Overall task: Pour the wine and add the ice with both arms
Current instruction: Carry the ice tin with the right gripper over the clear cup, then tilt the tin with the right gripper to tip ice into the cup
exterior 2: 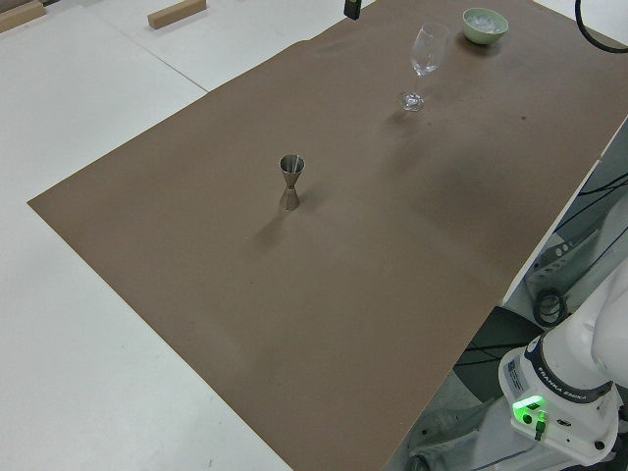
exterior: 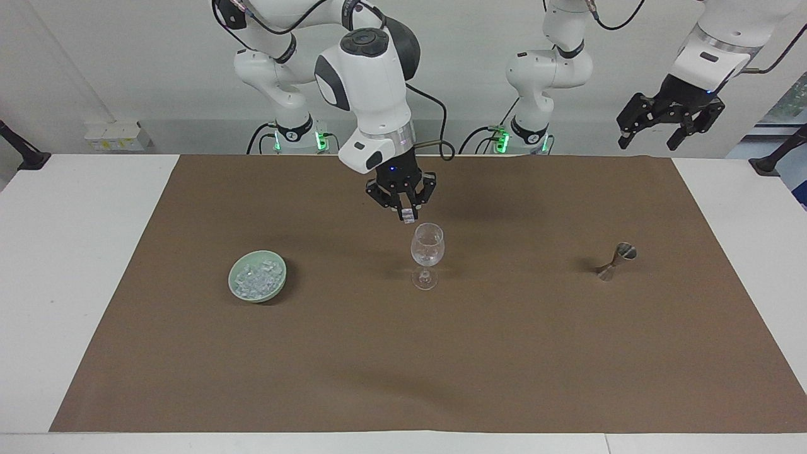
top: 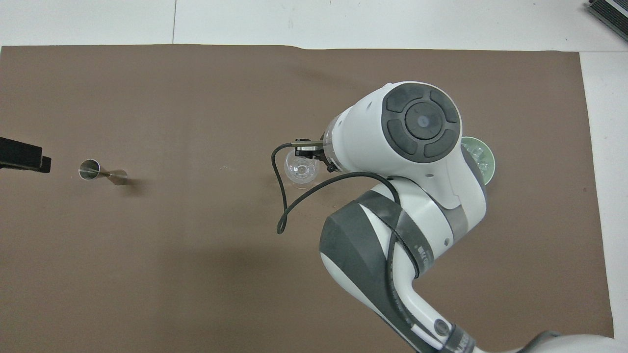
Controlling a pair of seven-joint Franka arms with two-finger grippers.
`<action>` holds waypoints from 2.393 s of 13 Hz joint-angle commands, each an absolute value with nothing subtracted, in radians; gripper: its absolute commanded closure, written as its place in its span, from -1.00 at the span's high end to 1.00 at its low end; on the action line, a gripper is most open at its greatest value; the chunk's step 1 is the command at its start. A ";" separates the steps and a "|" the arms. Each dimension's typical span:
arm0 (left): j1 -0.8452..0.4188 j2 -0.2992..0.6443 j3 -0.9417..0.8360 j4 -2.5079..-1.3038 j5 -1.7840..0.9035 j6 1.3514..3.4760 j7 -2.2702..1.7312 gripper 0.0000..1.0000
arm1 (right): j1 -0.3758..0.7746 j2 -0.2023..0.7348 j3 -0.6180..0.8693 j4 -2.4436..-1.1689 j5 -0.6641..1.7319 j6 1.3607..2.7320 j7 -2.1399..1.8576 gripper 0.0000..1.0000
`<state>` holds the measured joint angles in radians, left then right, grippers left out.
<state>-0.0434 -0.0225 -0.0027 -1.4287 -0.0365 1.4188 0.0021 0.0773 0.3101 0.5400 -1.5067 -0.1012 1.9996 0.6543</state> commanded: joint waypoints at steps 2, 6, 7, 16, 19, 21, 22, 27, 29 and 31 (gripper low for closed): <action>-0.049 -0.029 0.023 -1.417 -0.044 1.371 0.005 1.00 | 0.083 0.351 0.566 -1.474 -0.137 2.023 0.695 -1.00; -0.049 -0.029 0.026 -1.419 -0.044 1.370 0.005 1.00 | 0.086 0.380 0.595 -1.474 -0.176 2.063 0.744 -1.00; -0.049 -0.029 0.026 -1.419 -0.044 1.370 0.005 1.00 | 0.086 0.380 0.600 -1.476 -0.178 2.063 0.744 -1.00; -0.049 -0.029 0.026 -1.420 -0.044 1.370 0.005 1.00 | 0.086 0.400 0.601 -1.485 -0.201 2.091 0.747 -1.00; -0.049 -0.029 0.026 -1.420 -0.044 1.370 0.005 1.00 | 0.089 0.414 0.603 -1.491 -0.207 2.109 0.759 -1.00; -0.049 -0.029 0.026 -1.420 -0.044 1.370 0.005 1.00 | 0.089 0.413 0.609 -1.496 -0.210 2.108 0.758 -1.00; -0.049 -0.029 0.026 -1.420 -0.044 1.370 0.005 1.00 | 0.089 0.414 0.611 -1.496 -0.213 2.111 0.761 -0.99; -0.049 -0.029 0.026 -1.420 -0.044 1.370 0.005 1.00 | 0.089 0.414 0.615 -1.502 -0.212 2.109 0.765 -0.50; -0.049 -0.029 0.026 -1.420 -0.044 1.370 0.005 1.00 | 0.089 0.414 0.615 -1.506 -0.213 2.111 0.761 -0.43; -0.049 -0.029 0.026 -1.420 -0.044 1.370 0.005 1.00 | 0.089 0.414 0.615 -1.506 -0.213 2.111 0.759 -0.34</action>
<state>-0.0434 -0.0242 0.0182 -1.4281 -0.0374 1.3922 0.0021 0.0974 0.4043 0.5972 -1.5041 -0.1811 2.0933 0.7213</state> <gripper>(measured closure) 0.000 0.700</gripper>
